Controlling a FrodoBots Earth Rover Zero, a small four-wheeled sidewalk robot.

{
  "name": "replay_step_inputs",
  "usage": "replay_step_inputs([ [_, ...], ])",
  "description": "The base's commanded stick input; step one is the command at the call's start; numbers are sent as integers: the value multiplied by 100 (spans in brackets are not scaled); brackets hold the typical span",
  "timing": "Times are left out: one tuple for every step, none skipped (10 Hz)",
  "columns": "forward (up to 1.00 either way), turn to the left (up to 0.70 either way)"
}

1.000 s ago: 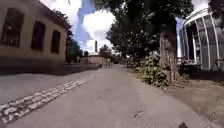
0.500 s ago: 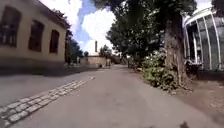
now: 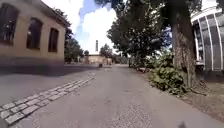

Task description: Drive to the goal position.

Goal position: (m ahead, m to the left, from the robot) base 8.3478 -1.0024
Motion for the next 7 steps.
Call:
replay_step_inputs([
  [85, 1],
  [85, 1],
  [85, 1],
  [85, 1],
  [85, 1],
  [85, 1],
  [85, 1],
])
